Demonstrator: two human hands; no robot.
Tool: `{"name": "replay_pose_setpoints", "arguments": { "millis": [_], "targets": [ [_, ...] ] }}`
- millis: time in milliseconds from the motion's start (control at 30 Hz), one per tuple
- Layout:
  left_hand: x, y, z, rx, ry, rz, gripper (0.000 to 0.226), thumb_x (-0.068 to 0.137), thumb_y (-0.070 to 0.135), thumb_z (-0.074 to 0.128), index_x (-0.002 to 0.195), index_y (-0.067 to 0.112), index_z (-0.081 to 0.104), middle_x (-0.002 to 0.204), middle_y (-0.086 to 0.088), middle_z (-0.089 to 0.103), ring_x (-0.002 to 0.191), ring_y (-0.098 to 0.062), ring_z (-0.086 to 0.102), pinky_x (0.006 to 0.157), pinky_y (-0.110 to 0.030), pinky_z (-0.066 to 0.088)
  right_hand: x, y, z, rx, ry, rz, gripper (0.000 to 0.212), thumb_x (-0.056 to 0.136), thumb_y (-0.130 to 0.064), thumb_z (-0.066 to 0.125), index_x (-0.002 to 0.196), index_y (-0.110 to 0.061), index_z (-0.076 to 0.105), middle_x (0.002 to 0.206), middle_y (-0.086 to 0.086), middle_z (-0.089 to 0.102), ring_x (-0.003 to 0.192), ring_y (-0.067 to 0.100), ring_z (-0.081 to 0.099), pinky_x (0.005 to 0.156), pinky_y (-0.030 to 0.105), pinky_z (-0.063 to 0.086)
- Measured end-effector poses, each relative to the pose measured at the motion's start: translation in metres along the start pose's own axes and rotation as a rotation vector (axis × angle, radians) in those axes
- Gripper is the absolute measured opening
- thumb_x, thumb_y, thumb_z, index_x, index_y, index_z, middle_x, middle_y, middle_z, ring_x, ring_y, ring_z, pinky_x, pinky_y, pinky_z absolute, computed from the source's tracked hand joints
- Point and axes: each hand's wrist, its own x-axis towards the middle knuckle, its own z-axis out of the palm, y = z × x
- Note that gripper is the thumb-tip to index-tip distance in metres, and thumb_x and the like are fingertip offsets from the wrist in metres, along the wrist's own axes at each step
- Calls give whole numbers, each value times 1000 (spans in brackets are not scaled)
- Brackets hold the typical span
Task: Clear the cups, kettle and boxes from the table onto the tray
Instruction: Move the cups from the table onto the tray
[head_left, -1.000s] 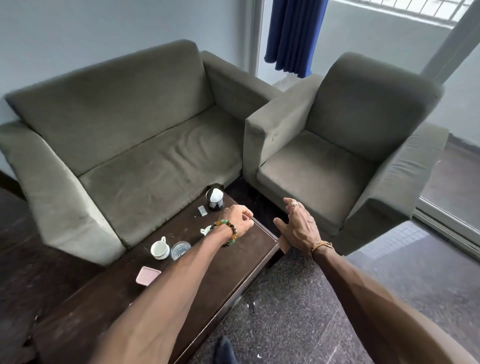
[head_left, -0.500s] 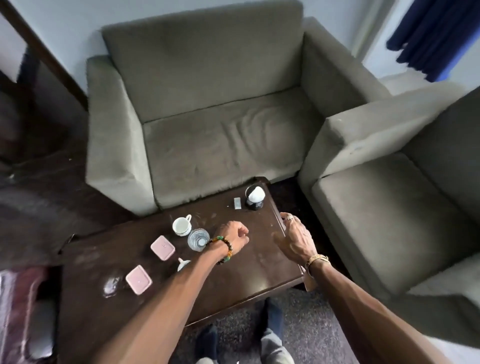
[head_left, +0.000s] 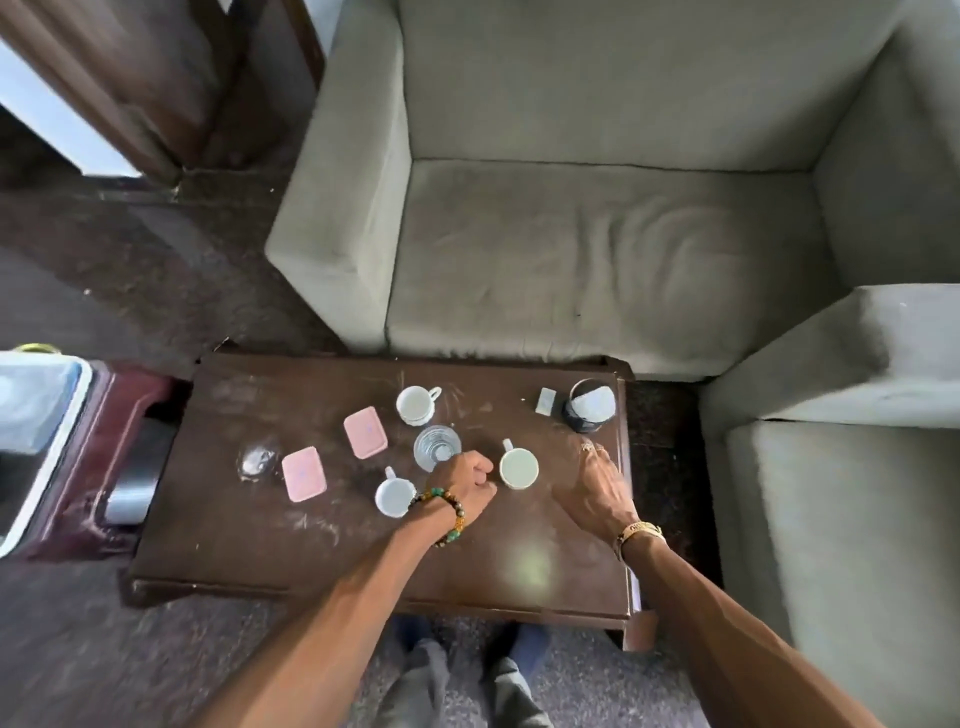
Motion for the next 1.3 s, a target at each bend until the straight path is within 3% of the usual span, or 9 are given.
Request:
{"name": "replay_pose_setpoints", "arguments": {
  "millis": [167,400,633,767,900,1033,1167,1233,1300],
  "targets": [
    [36,-30,36,-115,-15,-95,38,87,2,57,124,6,49,125,-15,57,114,-26,56,102,-34,45,29,12,53,2,-99,56,84,79,-25,72,152,-14,32,152,9,40,134,29,47,109,37,40],
    [81,-38,79,-83,28,-98,39,81,8,65,118,10,54,106,-6,56,104,-25,57,92,-40,50,67,28,96,57,-102,81,85,79,-23,73,152,-15,28,149,10,40,131,30,48,104,39,44],
    [108,-52,86,128,39,-120,73,78,8,62,144,22,34,139,-6,49,127,-25,50,107,-42,43,99,44,111,26,-100,61,94,79,-18,77,156,-17,23,158,6,34,143,26,37,112,40,38],
    [118,-58,91,-3,-44,-92,73,75,0,64,140,26,44,127,-2,61,112,-20,63,97,-38,52,112,46,126,10,-85,8,86,81,-29,77,153,-21,30,151,3,44,136,25,45,106,39,43],
    [112,-57,92,-49,15,-46,60,77,3,65,131,28,55,111,3,69,98,-16,65,87,-22,50,105,43,135,54,-17,14,72,75,-35,81,138,-25,47,127,2,59,115,26,58,90,38,50],
    [84,-45,79,-65,31,-13,59,79,0,66,132,23,55,122,-1,65,110,-16,59,85,-15,41,79,33,122,53,14,11,72,70,-37,81,134,-28,49,122,-1,60,109,24,62,85,37,51],
    [46,-17,53,-186,49,9,55,81,-14,60,132,6,53,131,-14,58,103,-9,45,69,9,30,47,8,86,33,50,-50,69,64,-43,81,127,-31,53,112,-7,61,101,19,64,75,28,46],
    [26,-3,37,-199,62,7,55,83,-11,59,133,9,52,131,-10,57,105,-7,45,74,7,30,37,-8,65,-4,50,-75,70,61,-45,81,124,-31,54,106,-8,60,99,20,65,73,27,45],
    [-1,12,2,-243,89,7,58,84,-5,59,138,15,48,133,-4,56,115,-12,52,92,-3,37,25,-41,38,-53,59,-150,72,59,-46,82,124,-30,55,111,-5,63,101,21,66,76,29,49]
  ]
}}
